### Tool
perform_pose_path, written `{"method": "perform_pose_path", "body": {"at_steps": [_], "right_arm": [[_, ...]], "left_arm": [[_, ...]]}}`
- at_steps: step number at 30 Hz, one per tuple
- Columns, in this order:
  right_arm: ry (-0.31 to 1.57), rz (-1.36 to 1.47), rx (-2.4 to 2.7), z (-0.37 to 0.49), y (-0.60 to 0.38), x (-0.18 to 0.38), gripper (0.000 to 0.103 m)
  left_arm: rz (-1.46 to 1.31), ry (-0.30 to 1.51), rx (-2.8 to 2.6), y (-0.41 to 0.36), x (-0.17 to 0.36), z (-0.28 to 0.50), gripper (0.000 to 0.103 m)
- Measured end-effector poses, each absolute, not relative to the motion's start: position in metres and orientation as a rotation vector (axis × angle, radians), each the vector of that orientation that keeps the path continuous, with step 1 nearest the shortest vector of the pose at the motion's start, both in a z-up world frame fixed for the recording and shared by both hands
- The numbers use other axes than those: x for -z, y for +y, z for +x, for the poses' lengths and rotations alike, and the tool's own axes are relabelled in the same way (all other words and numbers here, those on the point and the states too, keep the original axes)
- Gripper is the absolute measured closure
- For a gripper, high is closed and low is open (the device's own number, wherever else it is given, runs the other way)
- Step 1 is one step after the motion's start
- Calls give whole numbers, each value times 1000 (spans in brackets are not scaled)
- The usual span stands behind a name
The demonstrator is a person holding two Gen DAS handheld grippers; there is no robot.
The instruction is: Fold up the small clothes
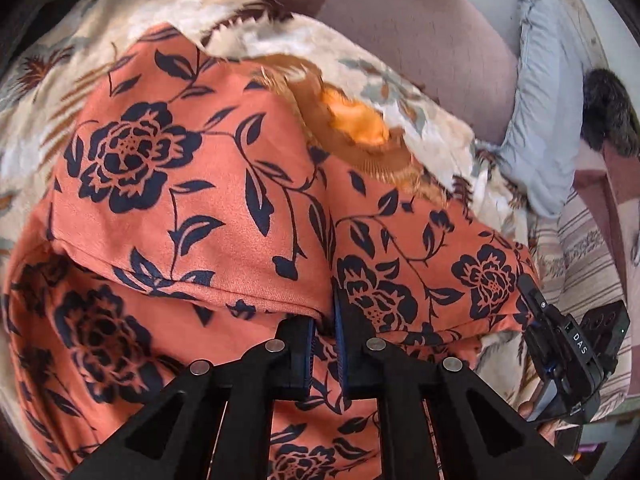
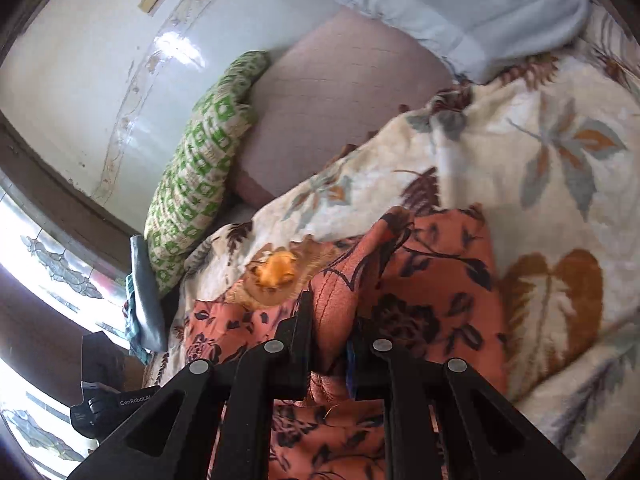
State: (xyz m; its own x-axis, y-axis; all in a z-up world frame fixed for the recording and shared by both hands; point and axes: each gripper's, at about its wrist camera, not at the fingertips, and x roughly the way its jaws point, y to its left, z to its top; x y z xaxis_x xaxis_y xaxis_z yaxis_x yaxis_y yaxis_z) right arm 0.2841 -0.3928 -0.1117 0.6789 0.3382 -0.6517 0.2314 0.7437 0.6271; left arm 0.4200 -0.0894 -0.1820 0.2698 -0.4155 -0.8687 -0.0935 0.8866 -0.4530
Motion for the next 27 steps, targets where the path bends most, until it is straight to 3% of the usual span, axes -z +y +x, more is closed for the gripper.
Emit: {"method": "perform_pose_path", "body": {"at_steps": [6,12,15,17,18,20,21,23,27], "right_arm": [[956,808,11,265,-413,169,89],[899,848,13,257,-421,151,74],[879,844,26,263,-425,144,66],[894,850,36,272,-424,148,66],[906,847,43,277,-422,151,66],[938,780,58,288,-412,151,71],[936,729,42,293,-406,145,92],[850,669,-2,295,-397,120,94],[795,652,-6,299,-400,109,94]], "left_arm": [[-397,1359,228,-104,203,415,90],[-400,1297,338,-59,157,399,88],[-420,1196,311,-17,125,389,73],[-424,1150,241,6,115,396,58],[-426,1145,215,14,116,402,58],[-406,1191,140,20,129,421,61],[-389,1214,103,21,136,429,63],[-341,1225,29,19,148,442,77],[-277,1251,-63,21,177,456,78]]}}
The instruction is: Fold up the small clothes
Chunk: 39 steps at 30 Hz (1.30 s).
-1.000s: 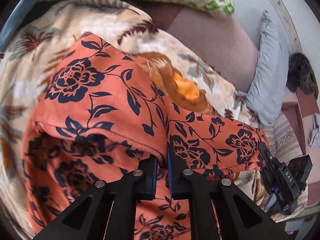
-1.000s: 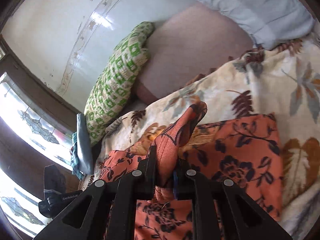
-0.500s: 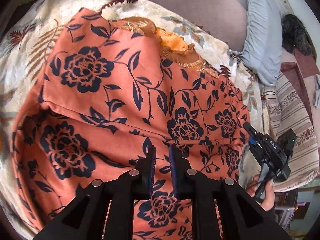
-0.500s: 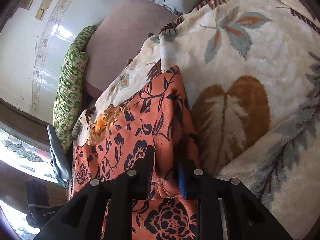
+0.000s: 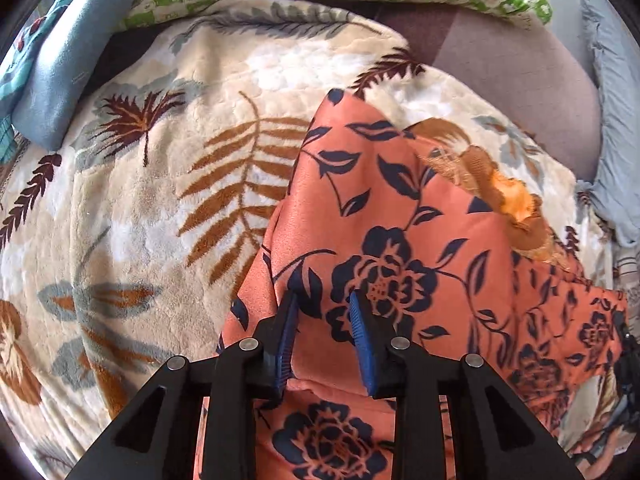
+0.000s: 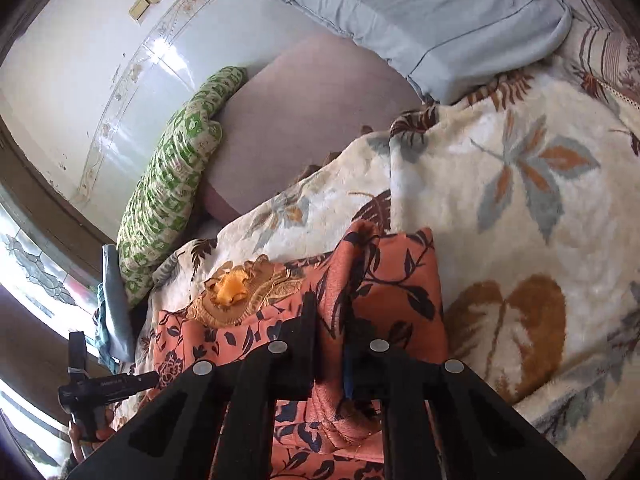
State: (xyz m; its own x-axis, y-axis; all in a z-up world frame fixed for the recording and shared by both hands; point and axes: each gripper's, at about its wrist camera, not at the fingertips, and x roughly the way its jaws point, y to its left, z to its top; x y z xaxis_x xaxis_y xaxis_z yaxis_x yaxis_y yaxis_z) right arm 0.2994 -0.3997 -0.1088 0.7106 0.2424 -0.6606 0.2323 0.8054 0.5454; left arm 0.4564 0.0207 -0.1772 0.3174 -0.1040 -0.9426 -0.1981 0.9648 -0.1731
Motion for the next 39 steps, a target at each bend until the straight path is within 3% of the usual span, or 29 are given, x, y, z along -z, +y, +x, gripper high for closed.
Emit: {"method": "perform_pose_path", "body": {"at_steps": [4,6,11,12,14,15,17,18,19,20,21,23,27,29,34,38,39], "right_arm": [[973,612,80,307,-402,155,93],[963,647,66,299,-404,162,91],[883,753,64,296,-420,143,72],[876,747,66,300,-421,140,71],[888,725,65,311,-419,138,67],[916,697,79,318,-416,140,62],[956,628,101,330,-409,144,62],[965,590,82,334,-403,144,74],[948,545,74,336,-397,137,96],[884,533,57,332,-394,127,96],[813,550,36,326,-395,118,96],[768,580,57,321,-403,116,96],[939,570,147,329,-417,159,94],[930,605,139,321,-420,161,95],[900,748,51,289,-421,142,74],[942,616,54,266,-394,144,75],[993,554,87,265,-387,152,79]], "left_arm": [[-241,1228,-62,13,186,458,78],[-254,1234,-36,16,182,454,81],[-335,1163,47,37,144,455,80],[-321,1147,45,38,138,459,78],[-287,1151,52,35,134,473,61],[-274,1169,52,34,135,479,57],[-260,1213,38,30,144,494,56],[-247,1237,28,25,153,502,57],[-215,1255,0,21,159,507,69],[-169,1262,-37,19,165,510,82],[-136,1261,-62,17,171,514,83],[-100,1242,-119,16,180,517,83],[-114,1224,-151,15,186,518,82],[-124,1227,-141,18,185,515,82],[-181,1231,3,31,165,478,82],[-85,1262,25,23,175,441,80],[-60,1280,6,22,182,436,78]]}}
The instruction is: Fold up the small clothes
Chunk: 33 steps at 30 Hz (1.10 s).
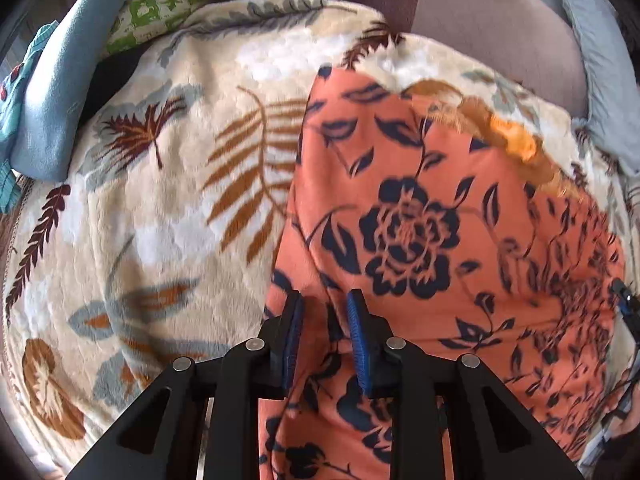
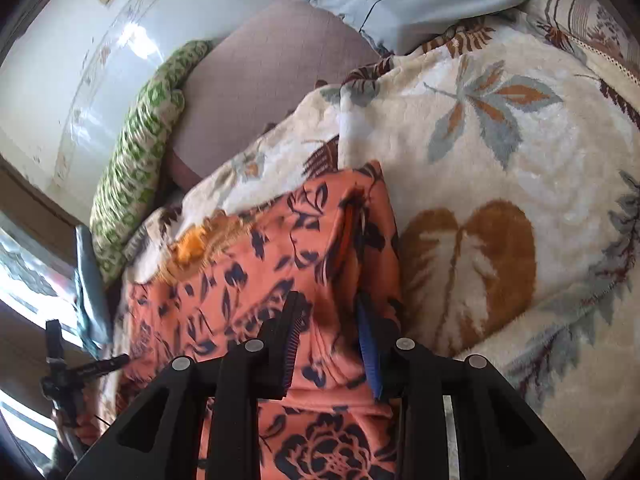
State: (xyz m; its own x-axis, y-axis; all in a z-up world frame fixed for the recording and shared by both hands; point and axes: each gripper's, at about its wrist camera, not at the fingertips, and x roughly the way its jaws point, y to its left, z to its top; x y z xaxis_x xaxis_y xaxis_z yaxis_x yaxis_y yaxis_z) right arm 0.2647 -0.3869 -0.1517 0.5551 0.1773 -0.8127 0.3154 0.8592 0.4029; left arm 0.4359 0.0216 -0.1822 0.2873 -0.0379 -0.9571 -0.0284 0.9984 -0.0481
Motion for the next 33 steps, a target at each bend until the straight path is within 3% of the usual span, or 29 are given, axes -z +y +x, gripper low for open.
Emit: {"method": "perform_pose_path", "body": {"at_steps": [6,8,10,12,21,23,24,25,26,32,33], "right_arm": [[891,722,67,217,-397,117,73],[879,714,20,196,-394,100,69],[888,692,5,169,-388,90,51],[921,657,4,144,-381,88,45],[1153,617,-7,62,-357,139,45],[1142,547,-10,56,-347,141,49],[1139,521,-34,55,-343,138,75],[1134,541,-72,53,-342,135,95],[1105,537,-65,49,-343,129,98],[1164,587,-25,40,-354,137,90],[1167,599,-38,37,-354,137,81]], "left_arm": [[-278,1258,63,69,144,399,80],[-278,1239,71,88,128,377,70],[-252,1242,68,103,121,349,53],[-242,1264,92,110,123,318,50],[-173,1415,228,97,171,221,50],[-148,1406,184,97,179,217,55],[-135,1391,164,97,175,216,60],[-123,1376,142,98,169,214,74],[-99,1364,115,100,165,212,77],[-150,1370,105,117,163,204,77],[-158,1356,122,118,159,201,77]]}}
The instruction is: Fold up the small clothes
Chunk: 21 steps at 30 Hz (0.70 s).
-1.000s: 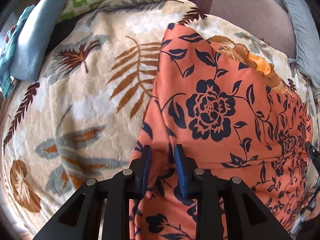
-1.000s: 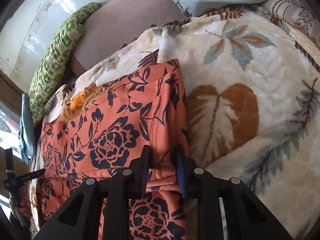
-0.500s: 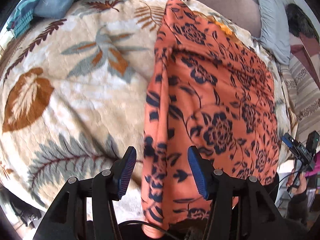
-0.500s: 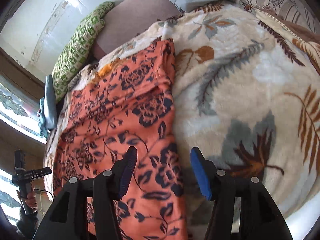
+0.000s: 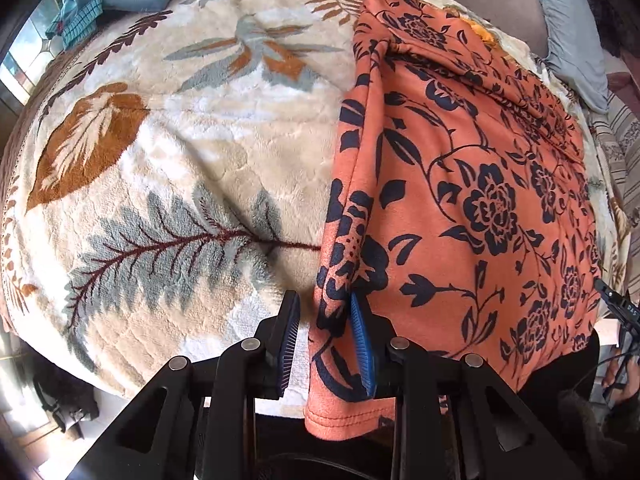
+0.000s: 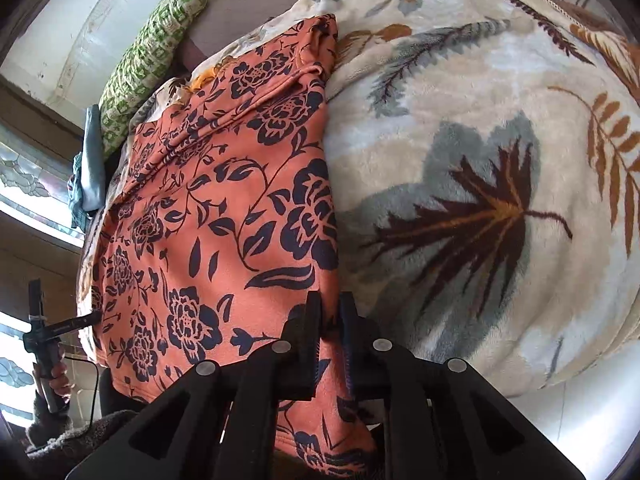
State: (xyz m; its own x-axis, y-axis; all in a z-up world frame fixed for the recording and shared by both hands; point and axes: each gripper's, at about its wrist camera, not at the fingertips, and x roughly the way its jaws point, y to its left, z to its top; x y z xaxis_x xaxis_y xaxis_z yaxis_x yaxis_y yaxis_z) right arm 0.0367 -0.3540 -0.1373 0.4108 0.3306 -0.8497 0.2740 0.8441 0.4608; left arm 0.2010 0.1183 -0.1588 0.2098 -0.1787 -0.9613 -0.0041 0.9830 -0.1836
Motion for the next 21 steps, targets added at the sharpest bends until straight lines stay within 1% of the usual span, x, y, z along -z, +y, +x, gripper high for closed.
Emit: {"method": "perform_pose_path", "body": {"at_steps": [1,2,3,4,5,8,9,10,11,12,13,14,15,16,17,19,20,21], "right_arm": [[1166,598,-43,33,-353,136,68],[1170,588,-50,32,-351,137,61],[1185,575,-59,30,-348,138,52],[1201,566,-74,29,-345,140,52],[1220,558,-98,28,-340,143,52],[1252,505,-164,26,-325,146,52],[1253,492,-192,26,-320,145,52],[1258,479,-214,25,-317,145,55],[1266,455,-226,26,-313,145,57],[1273,416,-217,26,-311,146,64],[1282,390,-206,26,-311,148,76],[1285,394,-200,27,-315,150,80],[1285,414,-196,26,-320,151,89],[1284,431,-200,25,-324,151,96],[1276,444,-210,23,-327,151,96],[1272,459,-228,20,-327,150,97],[1262,496,-236,19,-329,149,98],[1249,548,-248,18,-332,149,98]], "left_arm": [[-164,1343,142,119,155,198,74],[-168,1338,161,120,153,196,65],[-172,1339,172,121,153,193,58],[-181,1343,184,123,155,191,46],[-196,1350,200,128,155,188,44],[-214,1418,238,123,174,190,43],[-191,1406,237,121,176,189,42],[-168,1388,248,118,175,187,36],[-145,1380,267,114,175,185,35],[-121,1376,268,110,176,185,35],[-99,1373,256,107,176,184,36],[-81,1369,245,105,176,183,39],[-69,1359,232,105,175,182,42],[-61,1351,222,105,173,180,54],[-55,1349,205,107,172,179,71],[-91,1351,205,117,169,176,91],[-133,1355,219,122,166,174,97],[-175,1353,239,127,163,173,97]]}}
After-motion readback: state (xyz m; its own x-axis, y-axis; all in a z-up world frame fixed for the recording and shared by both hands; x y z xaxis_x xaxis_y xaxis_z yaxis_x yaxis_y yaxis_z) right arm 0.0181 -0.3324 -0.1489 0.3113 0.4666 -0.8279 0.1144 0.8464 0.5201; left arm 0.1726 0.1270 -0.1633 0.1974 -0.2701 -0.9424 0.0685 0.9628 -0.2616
